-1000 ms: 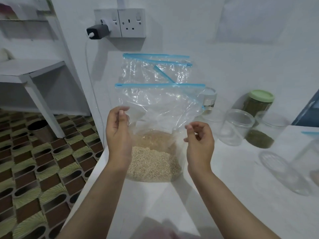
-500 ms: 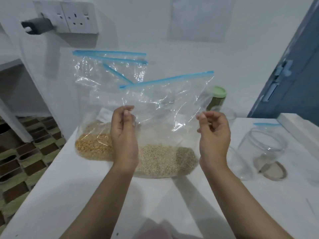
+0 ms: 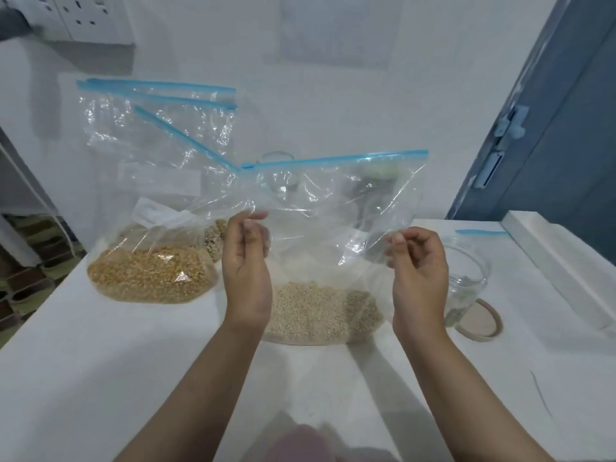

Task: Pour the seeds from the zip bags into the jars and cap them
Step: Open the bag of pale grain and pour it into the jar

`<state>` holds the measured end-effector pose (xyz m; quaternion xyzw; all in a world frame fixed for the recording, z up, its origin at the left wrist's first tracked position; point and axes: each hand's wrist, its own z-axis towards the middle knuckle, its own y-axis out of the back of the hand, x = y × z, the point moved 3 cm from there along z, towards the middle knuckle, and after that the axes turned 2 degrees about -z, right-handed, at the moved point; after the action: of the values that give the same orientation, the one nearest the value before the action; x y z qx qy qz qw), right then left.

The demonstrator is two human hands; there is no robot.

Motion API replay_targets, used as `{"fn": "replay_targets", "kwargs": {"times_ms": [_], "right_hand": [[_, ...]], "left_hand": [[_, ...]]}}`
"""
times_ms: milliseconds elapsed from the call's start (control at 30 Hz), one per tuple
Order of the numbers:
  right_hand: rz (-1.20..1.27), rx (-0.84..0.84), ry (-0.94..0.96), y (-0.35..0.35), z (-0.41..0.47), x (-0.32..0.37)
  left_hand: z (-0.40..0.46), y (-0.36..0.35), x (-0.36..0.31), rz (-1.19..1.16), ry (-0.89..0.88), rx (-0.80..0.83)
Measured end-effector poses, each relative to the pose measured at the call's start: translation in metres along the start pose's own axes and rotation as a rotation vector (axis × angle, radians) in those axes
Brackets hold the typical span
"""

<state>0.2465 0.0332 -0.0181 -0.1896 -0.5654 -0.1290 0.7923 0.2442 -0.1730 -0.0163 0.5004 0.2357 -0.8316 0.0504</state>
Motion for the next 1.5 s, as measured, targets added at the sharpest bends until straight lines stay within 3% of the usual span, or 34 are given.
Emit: {"fn": "replay_targets", "kwargs": {"times_ms": [167, 300, 400, 533, 833, 967, 1133, 1267, 1500], "right_hand": [[0.153, 0.158, -0.159, -0.003, 0.011, 0.011], [0.206, 0.249, -0.353, -0.01, 0.045, 0.03], [0.09, 0.288, -0.169, -0.012, 0.062, 0.048], [0.067, 0.207, 0.066, -0.016, 0.061, 0.065], [0.18, 0.154, 0.254, -0.026, 0.05, 0.093], [-0.089, 0.132, 0.328, -0.032, 0.044, 0.094], [-0.51, 0.161, 0.679, -0.045, 0.034, 0.084], [-0.586, 0.207, 0.812, -0.05, 0.027, 0.098], [-0.553, 0.324, 0.872, -0.069, 0.016, 0.115]], "left_hand": [[0.003, 0.002, -0.005, 0.025, 0.026, -0.066], [0.009, 0.002, -0.011, -0.058, 0.134, -0.022], [0.016, 0.003, -0.018, -0.038, 0.119, -0.057], [0.026, -0.002, -0.031, -0.032, 0.062, -0.09], [0.048, -0.004, -0.074, -0.065, -0.121, -0.118], [0.048, -0.007, -0.076, -0.015, -0.147, -0.045], [0.044, -0.016, -0.086, 0.214, -0.308, 0.166], [0.038, -0.032, -0.094, 0.399, -0.414, 0.353], [0.03, -0.042, -0.099, 0.407, -0.464, 0.416]]}}
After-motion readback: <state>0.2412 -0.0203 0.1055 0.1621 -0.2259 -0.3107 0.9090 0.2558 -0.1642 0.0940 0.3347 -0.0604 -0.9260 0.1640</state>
